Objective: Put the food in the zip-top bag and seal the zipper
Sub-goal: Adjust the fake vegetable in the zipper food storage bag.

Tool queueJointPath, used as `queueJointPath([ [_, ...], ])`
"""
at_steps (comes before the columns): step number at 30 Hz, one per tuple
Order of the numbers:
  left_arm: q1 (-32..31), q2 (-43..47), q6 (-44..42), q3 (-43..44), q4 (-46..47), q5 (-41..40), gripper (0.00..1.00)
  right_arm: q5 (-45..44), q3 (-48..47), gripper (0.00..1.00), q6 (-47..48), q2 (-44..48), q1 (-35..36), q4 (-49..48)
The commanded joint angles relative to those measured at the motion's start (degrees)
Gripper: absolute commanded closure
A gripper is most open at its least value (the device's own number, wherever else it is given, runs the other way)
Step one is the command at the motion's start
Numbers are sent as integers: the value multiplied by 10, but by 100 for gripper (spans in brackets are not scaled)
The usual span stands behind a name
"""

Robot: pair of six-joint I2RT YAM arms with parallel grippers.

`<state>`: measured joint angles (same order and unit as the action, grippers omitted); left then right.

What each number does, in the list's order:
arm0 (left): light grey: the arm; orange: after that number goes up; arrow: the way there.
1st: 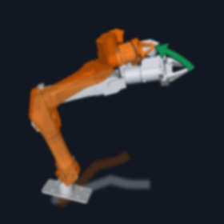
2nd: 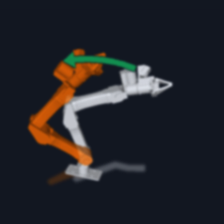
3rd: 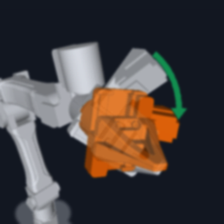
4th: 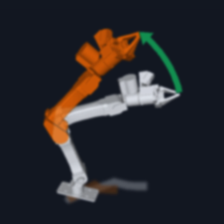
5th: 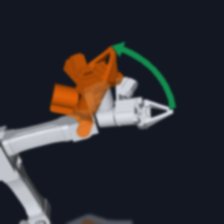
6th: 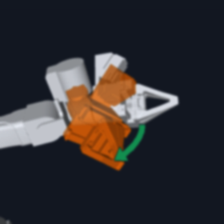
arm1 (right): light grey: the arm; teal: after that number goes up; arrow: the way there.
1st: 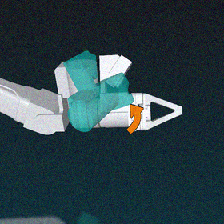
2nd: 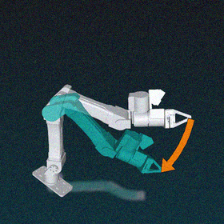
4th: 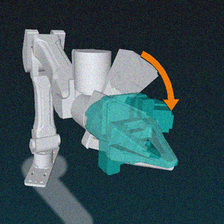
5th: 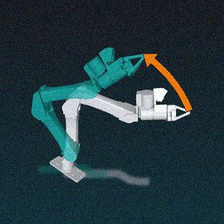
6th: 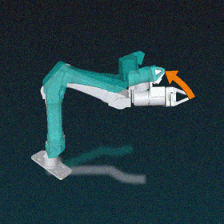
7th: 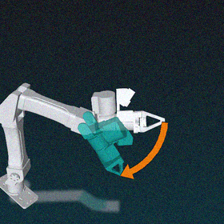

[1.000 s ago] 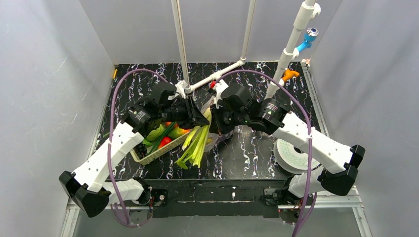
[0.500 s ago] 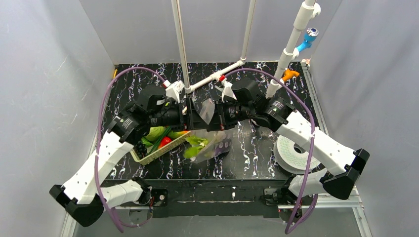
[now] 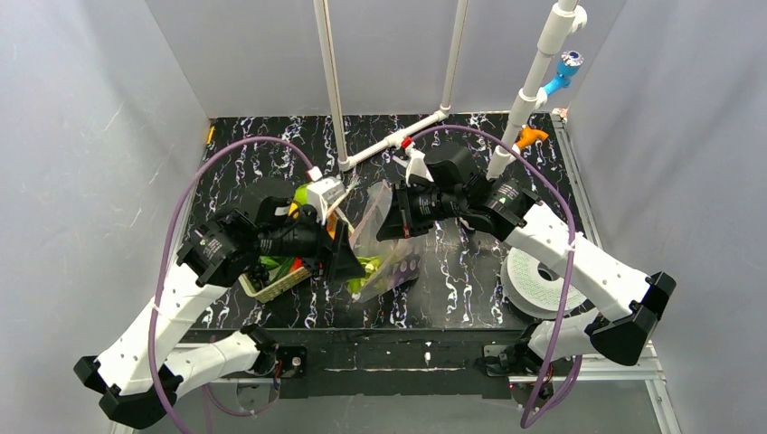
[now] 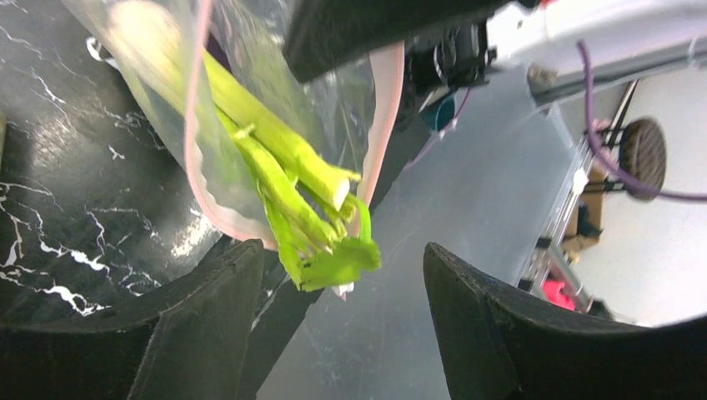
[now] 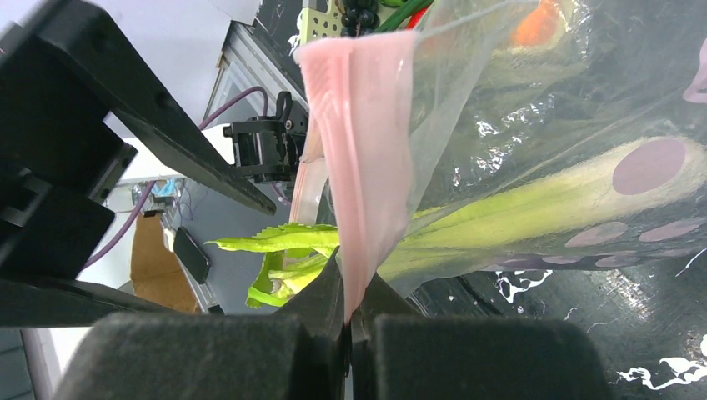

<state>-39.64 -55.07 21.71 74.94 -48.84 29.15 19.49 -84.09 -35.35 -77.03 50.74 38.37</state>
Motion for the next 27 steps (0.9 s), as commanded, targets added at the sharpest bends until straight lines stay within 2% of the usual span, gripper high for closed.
queueJointPath([
  [1, -26, 17, -54, -28, -18, -14, 33, 16, -9, 99, 8, -4, -3, -37],
  [9, -32, 11, -40, -54, 17, -37, 46, 21, -15, 99, 11, -8, -3, -33],
  [14, -37, 3, -28, -50, 32, -80, 65, 23, -11, 99, 10, -6, -3, -35],
  [15, -38, 3, -26, -46, 33, -88, 71, 23, -10, 99, 10, -5, -3, -36],
  [17, -38, 5, -20, -42, 44, -85, 76, 23, -7, 99, 10, -5, -2, -37],
  [19, -37, 15, -12, -42, 59, -72, 76, 23, -2, 99, 11, -4, -3, -36],
  [27, -37, 40, 20, -30, 105, 6, 56, 16, 14, 99, 13, 10, -3, -42],
])
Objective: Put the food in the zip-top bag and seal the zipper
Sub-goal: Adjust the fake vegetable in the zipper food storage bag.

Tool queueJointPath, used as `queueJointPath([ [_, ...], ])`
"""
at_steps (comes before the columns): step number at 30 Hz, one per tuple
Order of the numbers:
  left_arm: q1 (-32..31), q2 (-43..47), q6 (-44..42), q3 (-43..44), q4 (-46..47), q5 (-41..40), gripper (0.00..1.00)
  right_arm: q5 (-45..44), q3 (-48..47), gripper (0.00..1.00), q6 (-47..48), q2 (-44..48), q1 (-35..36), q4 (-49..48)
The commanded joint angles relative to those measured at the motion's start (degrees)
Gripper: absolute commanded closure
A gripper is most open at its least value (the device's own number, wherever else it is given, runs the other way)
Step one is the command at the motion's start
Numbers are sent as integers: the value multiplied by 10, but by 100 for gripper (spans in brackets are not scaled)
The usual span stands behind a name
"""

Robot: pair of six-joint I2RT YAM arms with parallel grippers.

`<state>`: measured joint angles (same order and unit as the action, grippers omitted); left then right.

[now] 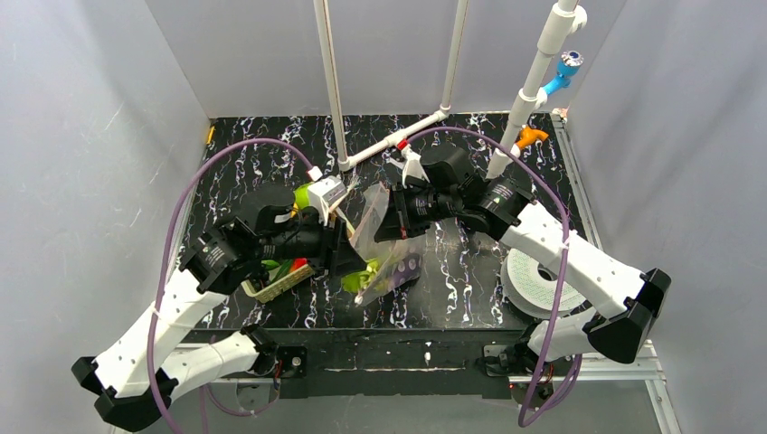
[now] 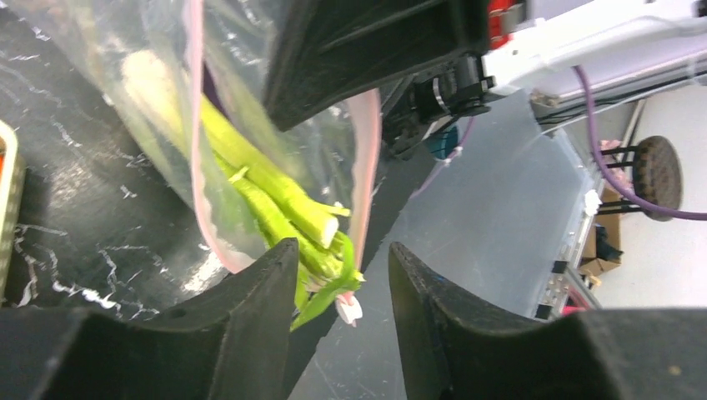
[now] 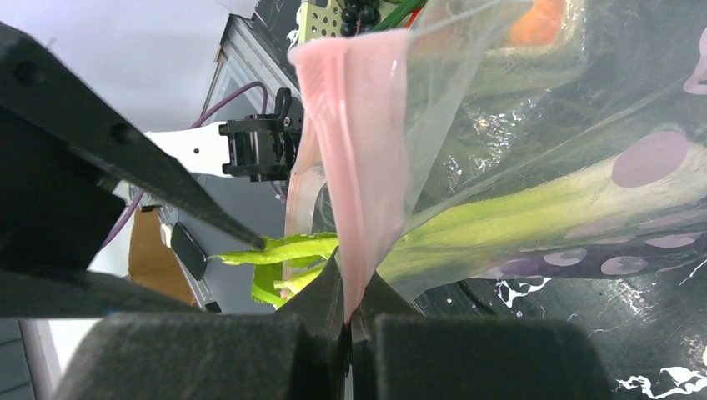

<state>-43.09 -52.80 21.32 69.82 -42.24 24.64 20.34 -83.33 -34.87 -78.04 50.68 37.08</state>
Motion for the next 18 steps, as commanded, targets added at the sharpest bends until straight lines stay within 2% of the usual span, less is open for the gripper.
queueJointPath([
  [1, -3, 15, 31, 26, 49, 56, 55, 8, 7, 99, 8, 21, -2, -30],
  [5, -3, -16, 53, 47, 46, 50, 53, -1, 8, 99, 12, 28, -2, -27],
  [11, -3, -57, 69, 34, 32, 55, 57, -17, 8, 99, 13, 42, -2, -23],
  [18, -4, -75, 45, 20, -15, -12, 64, -13, -3, 99, 13, 40, -2, -23],
])
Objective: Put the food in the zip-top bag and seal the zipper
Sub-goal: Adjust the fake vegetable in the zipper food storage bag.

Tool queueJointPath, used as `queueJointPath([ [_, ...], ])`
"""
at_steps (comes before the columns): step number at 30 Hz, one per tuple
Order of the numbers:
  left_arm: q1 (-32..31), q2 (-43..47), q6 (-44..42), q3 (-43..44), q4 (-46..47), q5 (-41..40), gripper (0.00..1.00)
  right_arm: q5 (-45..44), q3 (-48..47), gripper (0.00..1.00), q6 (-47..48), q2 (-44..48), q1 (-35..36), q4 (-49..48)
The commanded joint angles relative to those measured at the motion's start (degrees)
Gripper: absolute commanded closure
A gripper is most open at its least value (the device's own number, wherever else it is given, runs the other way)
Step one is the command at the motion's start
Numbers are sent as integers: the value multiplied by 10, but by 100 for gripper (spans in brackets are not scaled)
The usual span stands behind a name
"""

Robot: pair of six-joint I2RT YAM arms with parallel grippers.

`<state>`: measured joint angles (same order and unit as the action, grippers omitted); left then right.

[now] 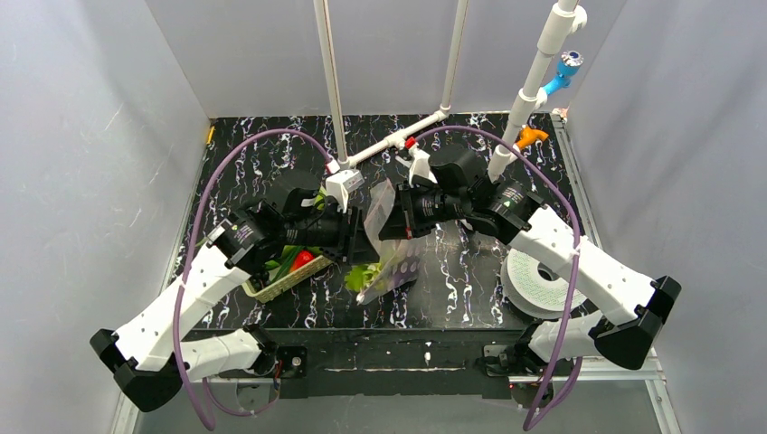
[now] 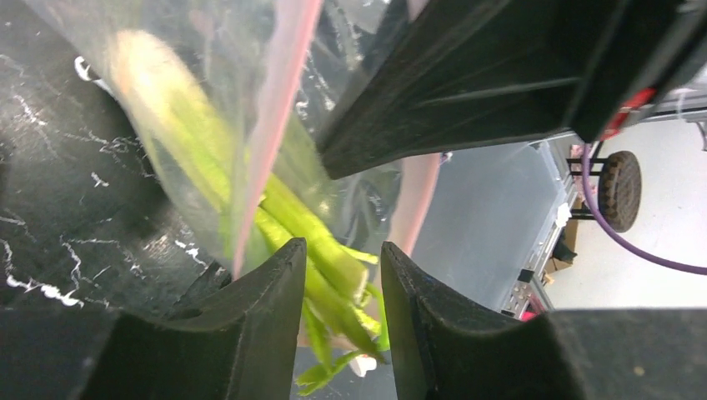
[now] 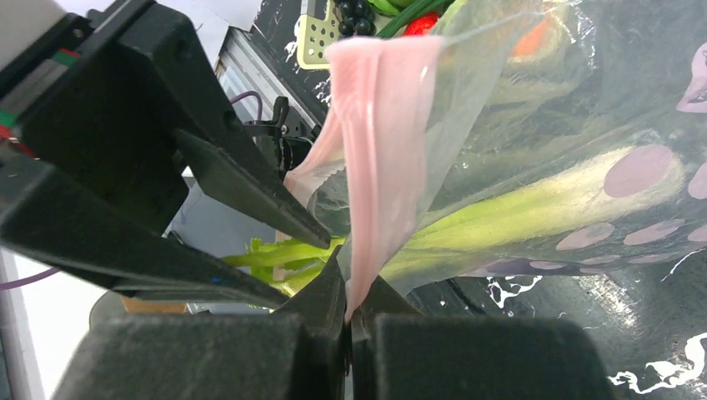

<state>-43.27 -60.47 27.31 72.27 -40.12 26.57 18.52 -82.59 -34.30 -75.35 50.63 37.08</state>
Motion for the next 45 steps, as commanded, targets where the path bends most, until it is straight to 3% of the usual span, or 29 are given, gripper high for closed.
queueJointPath([
  [1, -3, -3, -19, -3, -46, -40, 65, 5, -12, 99, 7, 13, -2, -24],
  [5, -9, -17, -41, 4, -85, -65, 68, 4, -11, 99, 9, 13, -2, -23],
  [17, -56, -72, -63, 28, -145, -71, 45, 2, -10, 99, 10, 7, -2, -21],
  [21, -58, -85, -34, 23, -138, -80, 43, -11, -11, 99, 10, 6, 3, -16],
  [28, -57, -48, 76, -31, -66, -156, 35, -112, -23, 99, 16, 6, 47, 3],
  [32, -57, -18, 95, -52, -20, -178, 31, -209, -31, 99, 19, 8, 82, 9],
  [38, -57, -28, 80, -69, -23, -162, 38, -268, -1, 99, 5, 23, 93, -21],
  [45, -58, -28, 49, -97, -31, -148, 50, -272, 3, 99, 8, 15, 93, -28],
])
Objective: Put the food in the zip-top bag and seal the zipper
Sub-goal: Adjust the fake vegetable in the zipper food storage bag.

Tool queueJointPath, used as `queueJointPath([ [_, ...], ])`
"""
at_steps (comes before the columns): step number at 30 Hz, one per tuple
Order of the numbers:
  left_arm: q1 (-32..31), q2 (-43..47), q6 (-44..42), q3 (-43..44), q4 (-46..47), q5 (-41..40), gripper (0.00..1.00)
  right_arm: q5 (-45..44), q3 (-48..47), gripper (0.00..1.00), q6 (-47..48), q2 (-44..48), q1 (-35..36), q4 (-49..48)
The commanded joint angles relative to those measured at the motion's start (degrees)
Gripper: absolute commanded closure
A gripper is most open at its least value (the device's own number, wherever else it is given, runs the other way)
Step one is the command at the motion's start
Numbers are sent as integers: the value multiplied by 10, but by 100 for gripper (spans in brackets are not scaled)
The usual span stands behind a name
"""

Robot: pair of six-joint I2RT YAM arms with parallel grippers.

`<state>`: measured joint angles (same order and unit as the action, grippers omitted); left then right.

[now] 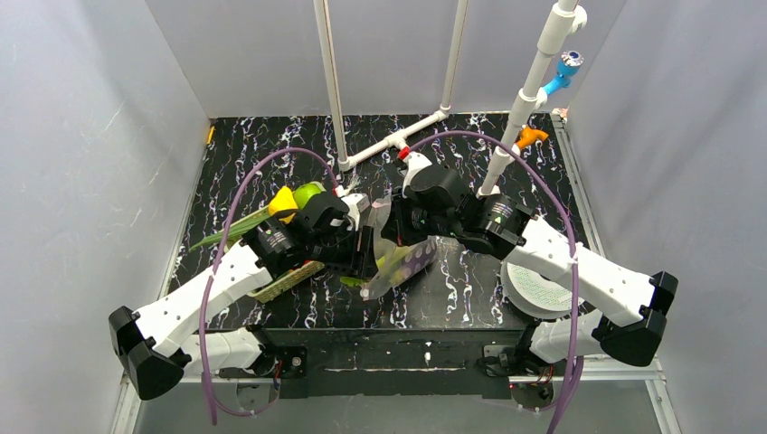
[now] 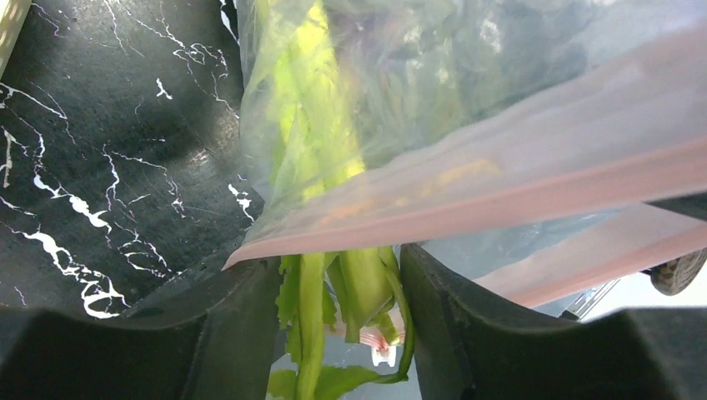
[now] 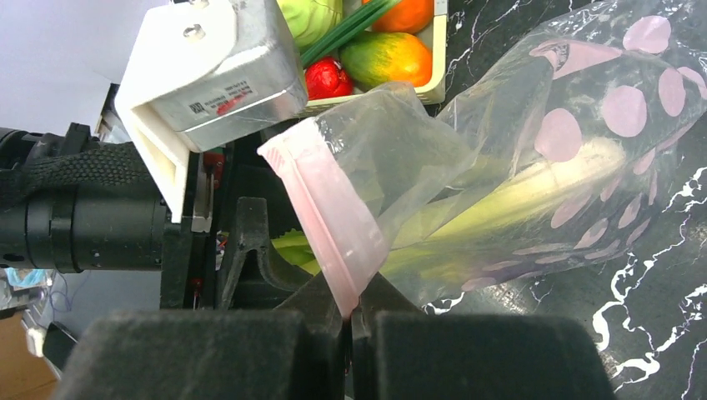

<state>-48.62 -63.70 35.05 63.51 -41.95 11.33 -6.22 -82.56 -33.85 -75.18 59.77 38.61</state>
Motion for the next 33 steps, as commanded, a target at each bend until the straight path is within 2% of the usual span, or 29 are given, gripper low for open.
queueJointPath([
  [1, -3, 5, -32, -8, -14, 4, 52, -24, 3, 99, 4, 12, 2, -44],
  [3, -3, 4, -41, -7, -16, 5, 57, -22, 4, 99, 4, 9, 2, -45],
  [7, -3, 9, -48, 3, -15, -10, 87, -19, 9, 99, 4, 5, 2, -47],
  [11, -3, 29, -50, 17, 5, -41, 100, -9, 22, 99, -3, 4, 4, -55],
  [20, -3, 137, -25, -10, 93, -97, 100, -14, 46, 99, -53, 25, 4, -92],
  [27, -3, 181, -17, -27, 112, -138, 100, -28, 58, 99, -113, 31, 5, -108],
  [33, -4, 198, -13, -71, 196, -147, 100, 1, 86, 99, -175, 37, 4, -156],
])
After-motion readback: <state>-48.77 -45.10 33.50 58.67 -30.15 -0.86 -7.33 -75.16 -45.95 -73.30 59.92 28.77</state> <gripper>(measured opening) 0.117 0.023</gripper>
